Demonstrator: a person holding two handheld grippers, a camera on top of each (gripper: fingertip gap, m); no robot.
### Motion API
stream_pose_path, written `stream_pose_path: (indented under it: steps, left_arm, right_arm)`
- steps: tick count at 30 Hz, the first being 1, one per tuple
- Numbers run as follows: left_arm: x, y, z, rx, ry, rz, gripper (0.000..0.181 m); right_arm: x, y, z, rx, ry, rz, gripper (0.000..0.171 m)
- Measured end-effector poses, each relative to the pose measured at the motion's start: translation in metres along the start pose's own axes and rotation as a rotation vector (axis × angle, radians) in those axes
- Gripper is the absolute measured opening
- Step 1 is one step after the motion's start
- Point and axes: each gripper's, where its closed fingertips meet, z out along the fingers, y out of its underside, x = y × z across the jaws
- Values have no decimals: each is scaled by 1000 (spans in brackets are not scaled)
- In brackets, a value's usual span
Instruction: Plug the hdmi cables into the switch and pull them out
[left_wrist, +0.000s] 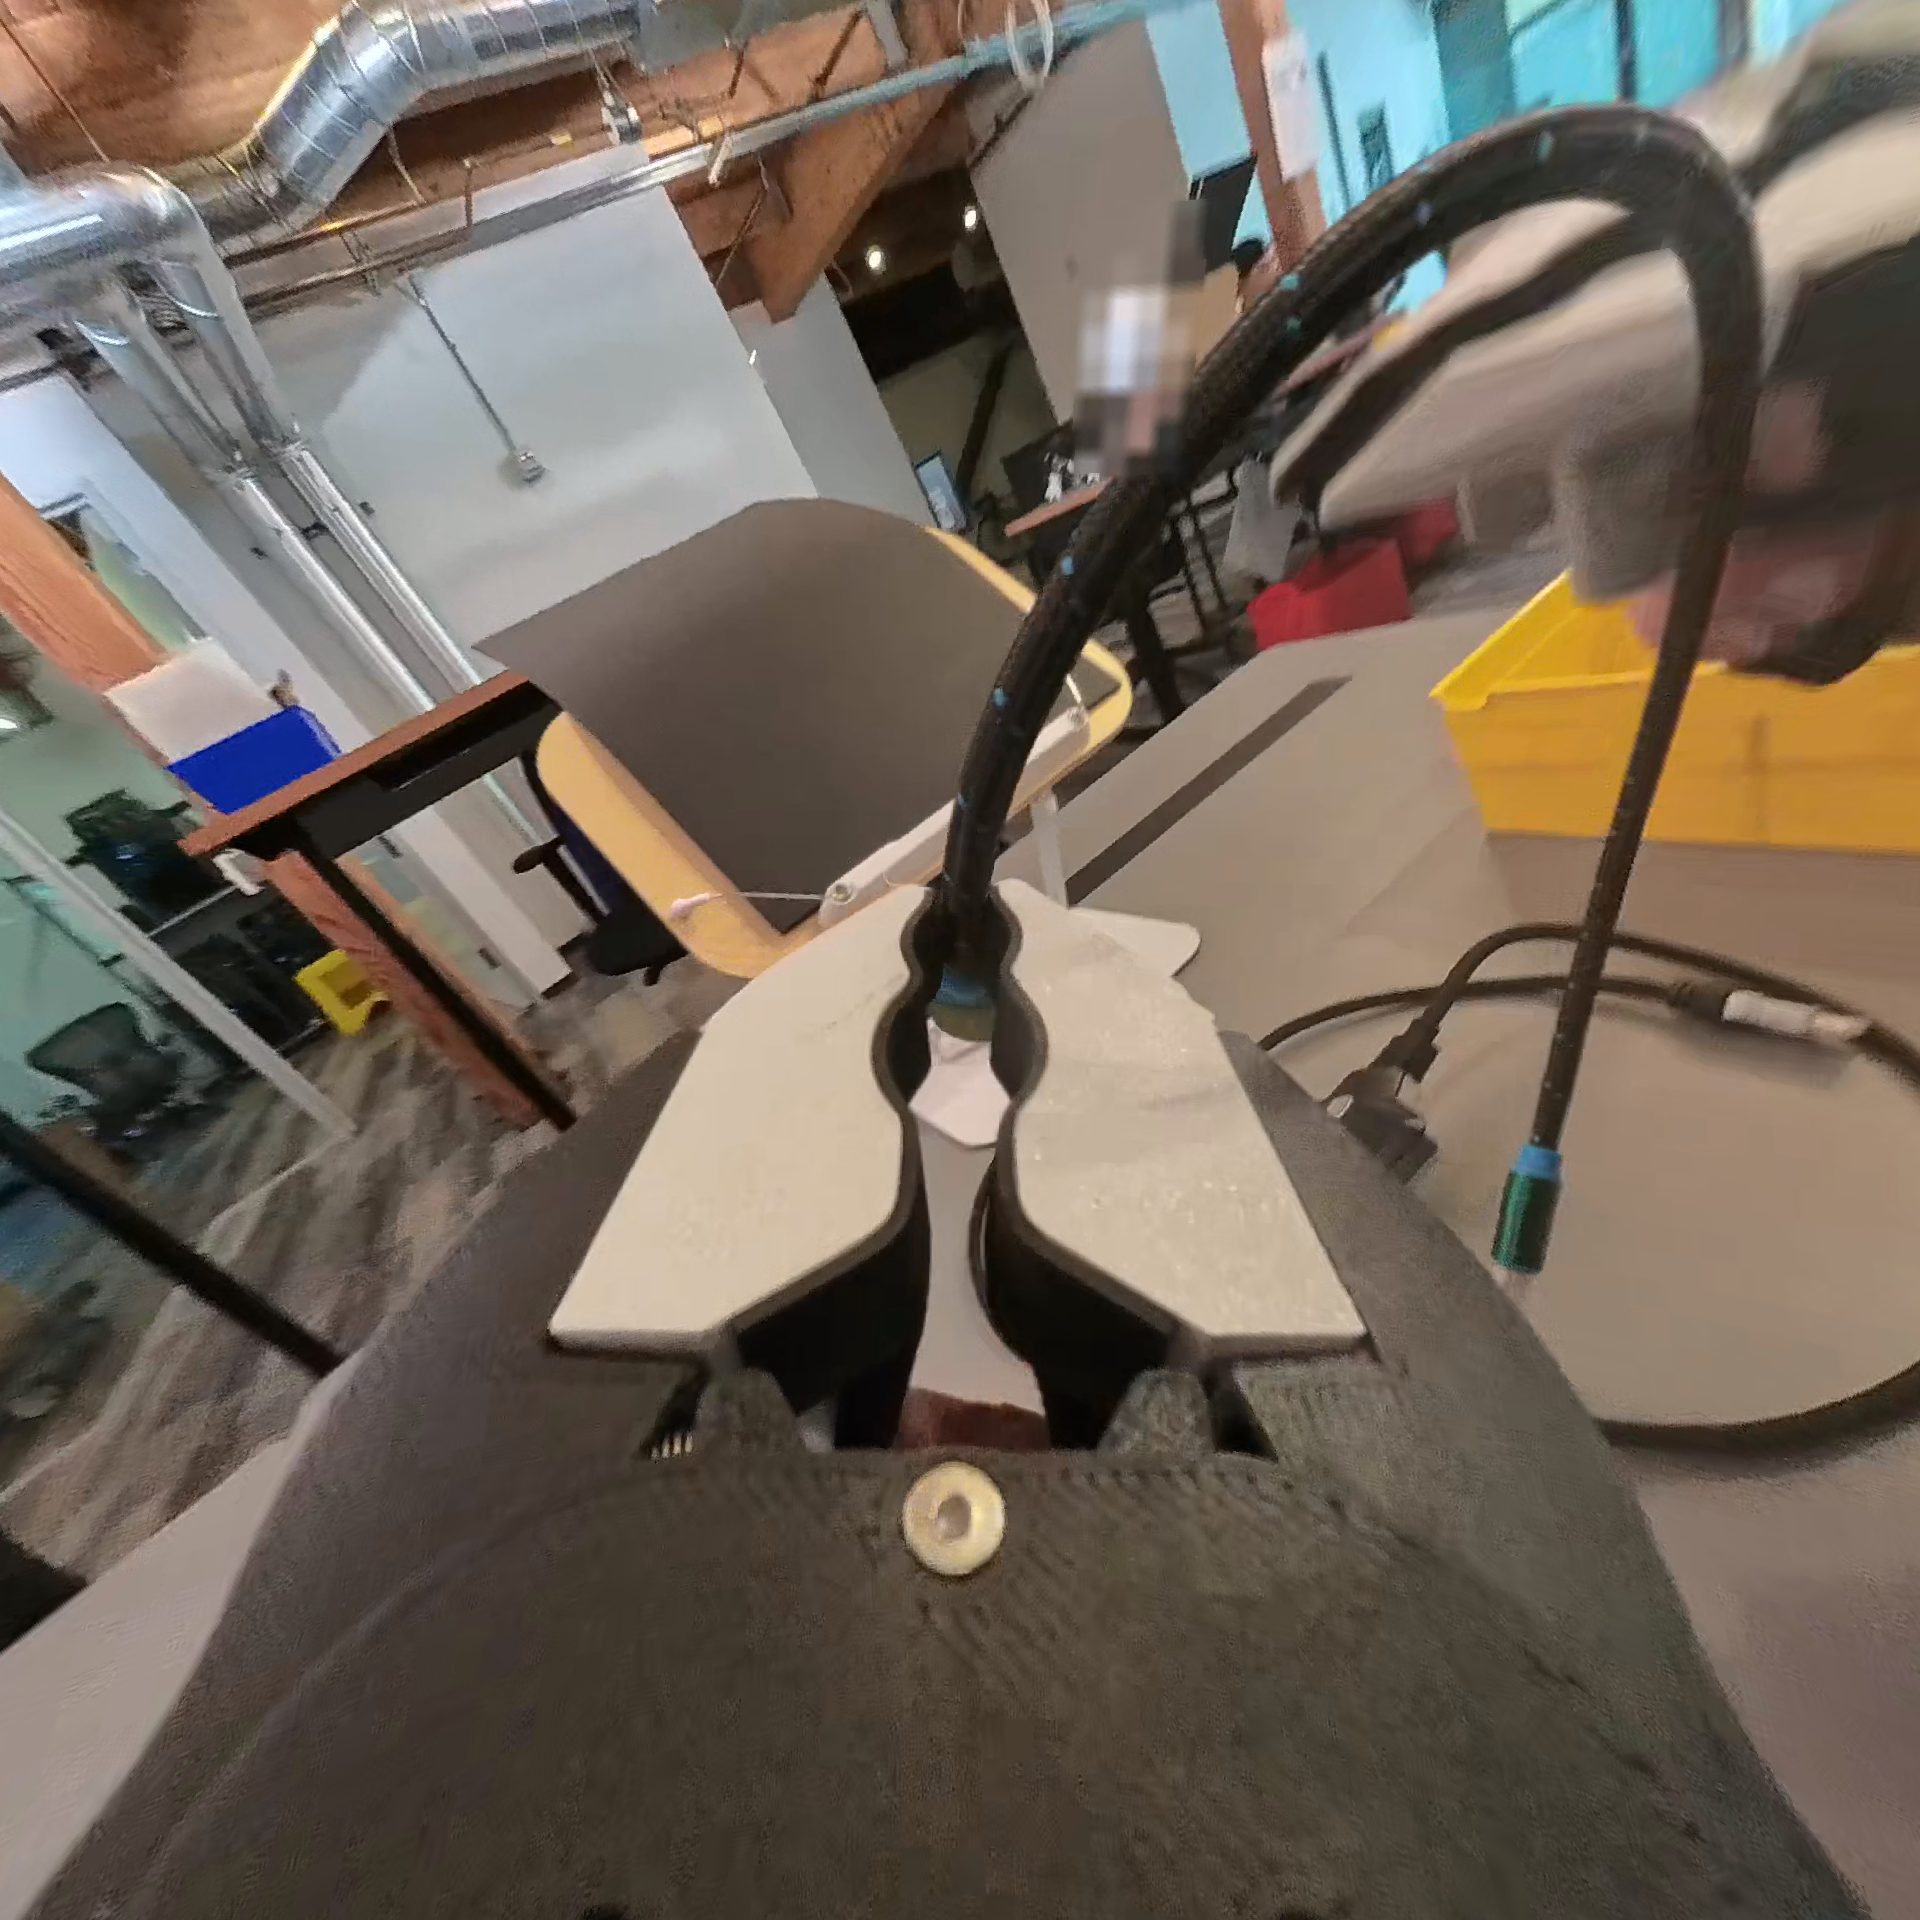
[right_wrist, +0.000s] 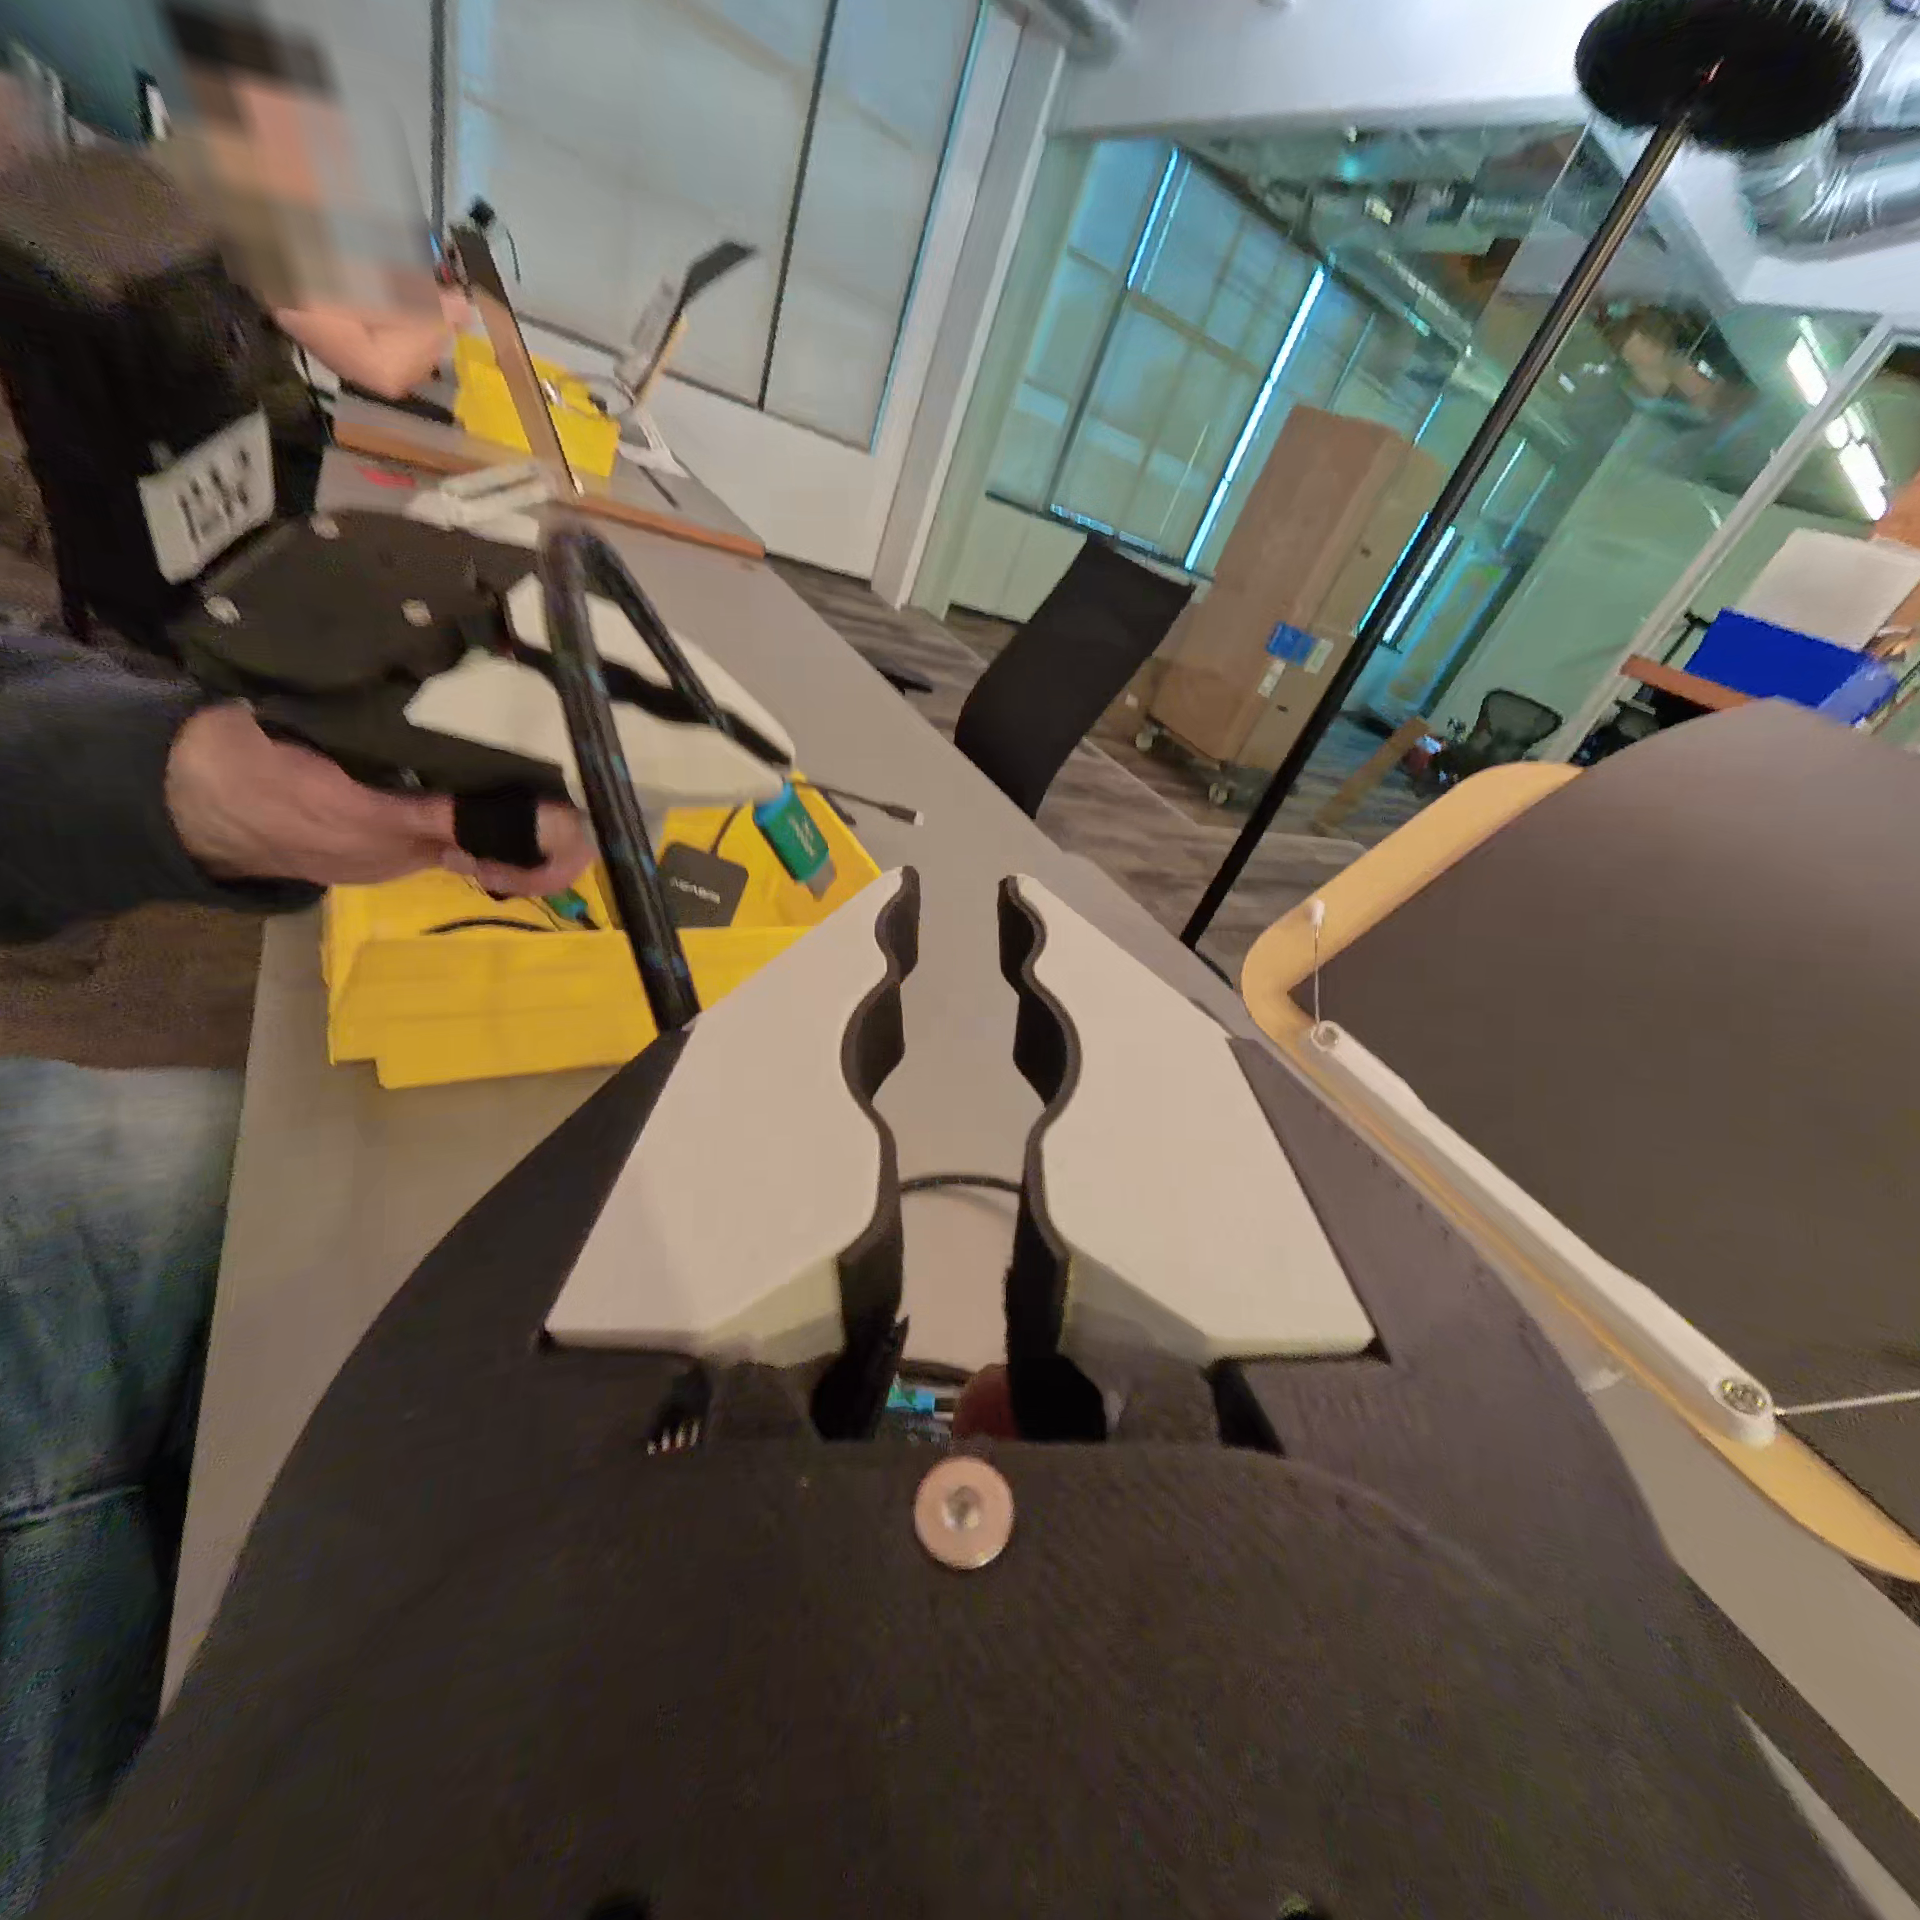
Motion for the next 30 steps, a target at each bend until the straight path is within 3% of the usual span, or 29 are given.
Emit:
stream_pose_path:
  steps: [3, 5, 8, 11, 13, 16, 18, 23, 24, 26, 30]
  left_arm:
    - [-5, -2, 0, 25, -4, -12, 6]
    - [-6, -6, 0, 47, -1, -5, 6]
    - [0, -21, -1, 103, 22, 7, 6]
    - [4, -39, -3, 170, 39, 13, 6]
    - [5, -51, -3, 210, 48, 15, 6]
    - [9, -68, -3, 272, 70, -3, 6]
    - [12, -77, -2, 298, 86, -16, 6]
    - [28, -89, 0, 339, 147, -80, 6]
    - [31, -90, 0, 342, 158, -93, 6]
    - [34, -92, -1, 349, 169, -114, 6]
    - [35, -92, -2, 350, 184, -153, 6]
  right_arm:
    - [-11, 3, 10, 58, -143, 187, 12]
    - [-27, -5, 12, 144, -369, 421, 3]
    - [-55, -18, 2, 262, -677, 505, 0]
    - [-44, -1, 22, 199, -538, 456, 0]
    - [-31, 19, 39, 80, -337, 281, 0]
    - [-18, 20, 52, -1, -97, -60, 25]
    - [-22, 9, 57, 3, -41, -227, 31]
    - [-21, -2, 67, -49, 94, -538, 28]
    - [-22, -2, 67, -58, 108, -586, 18]
    - [-23, -4, 65, -61, 129, -614, 0]
    - [-19, -5, 60, -80, 141, -616, 0]
